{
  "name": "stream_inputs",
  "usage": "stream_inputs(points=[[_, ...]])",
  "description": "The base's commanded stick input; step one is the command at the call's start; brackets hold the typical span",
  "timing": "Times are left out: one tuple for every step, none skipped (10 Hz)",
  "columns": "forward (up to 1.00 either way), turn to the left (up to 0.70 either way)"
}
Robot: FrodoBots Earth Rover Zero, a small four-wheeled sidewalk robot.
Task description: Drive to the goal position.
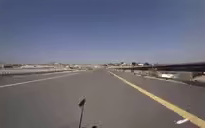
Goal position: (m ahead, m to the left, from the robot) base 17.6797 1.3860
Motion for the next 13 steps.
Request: stream_inputs(points=[[1.0,-0.2],[1.0,0.0],[1.0,0.0],[1.0,0.0],[1.0,0.0],[1.0,0.0],[1.0,0.0],[1.0,0.0],[1.0,0.0],[1.0,0.0],[1.0,0.0],[1.0,0.0],[1.0,0.0]])
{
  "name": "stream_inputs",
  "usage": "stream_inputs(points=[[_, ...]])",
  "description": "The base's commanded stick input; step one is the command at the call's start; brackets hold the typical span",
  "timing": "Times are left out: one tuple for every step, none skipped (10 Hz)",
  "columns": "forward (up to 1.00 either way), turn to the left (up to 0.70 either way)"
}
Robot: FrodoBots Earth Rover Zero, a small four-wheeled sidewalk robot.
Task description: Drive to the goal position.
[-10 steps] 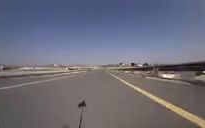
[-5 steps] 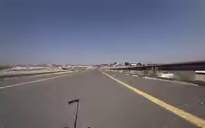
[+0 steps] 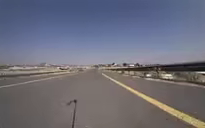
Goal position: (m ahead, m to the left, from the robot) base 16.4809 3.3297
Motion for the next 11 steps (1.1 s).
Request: stream_inputs(points=[[1.0,0.0],[1.0,0.0],[1.0,0.0],[1.0,0.06],[1.0,0.21],[1.0,0.28],[1.0,0.0],[1.0,0.0],[1.0,0.0],[1.0,0.0],[1.0,0.0]])
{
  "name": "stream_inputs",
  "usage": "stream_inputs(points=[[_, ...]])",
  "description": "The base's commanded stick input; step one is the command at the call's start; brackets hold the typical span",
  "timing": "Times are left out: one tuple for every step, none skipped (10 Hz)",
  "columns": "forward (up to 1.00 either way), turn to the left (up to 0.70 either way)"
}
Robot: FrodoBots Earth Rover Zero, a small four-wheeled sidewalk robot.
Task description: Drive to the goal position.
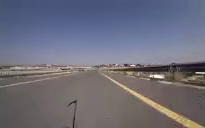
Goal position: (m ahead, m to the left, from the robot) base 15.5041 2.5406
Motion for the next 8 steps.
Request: stream_inputs(points=[[1.0,0.0],[1.0,0.0],[1.0,0.0],[1.0,0.0],[1.0,0.0],[1.0,0.0],[1.0,0.0],[1.0,0.0]])
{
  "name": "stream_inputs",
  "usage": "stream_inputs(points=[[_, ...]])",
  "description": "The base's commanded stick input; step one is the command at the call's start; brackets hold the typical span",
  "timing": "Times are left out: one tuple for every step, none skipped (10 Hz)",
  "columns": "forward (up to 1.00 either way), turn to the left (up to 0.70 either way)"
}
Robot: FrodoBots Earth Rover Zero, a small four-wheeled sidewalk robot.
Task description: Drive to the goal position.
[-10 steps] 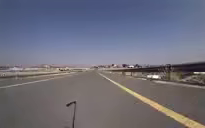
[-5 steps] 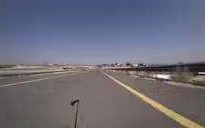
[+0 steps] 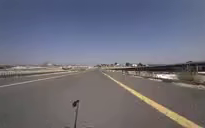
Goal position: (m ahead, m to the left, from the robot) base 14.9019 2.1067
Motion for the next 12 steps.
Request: stream_inputs(points=[[1.0,0.0],[1.0,0.0],[1.0,0.0],[1.0,0.0],[1.0,0.0],[1.0,0.0],[1.0,0.0],[1.0,0.0],[1.0,0.0],[1.0,0.0],[1.0,0.0],[1.0,0.0]])
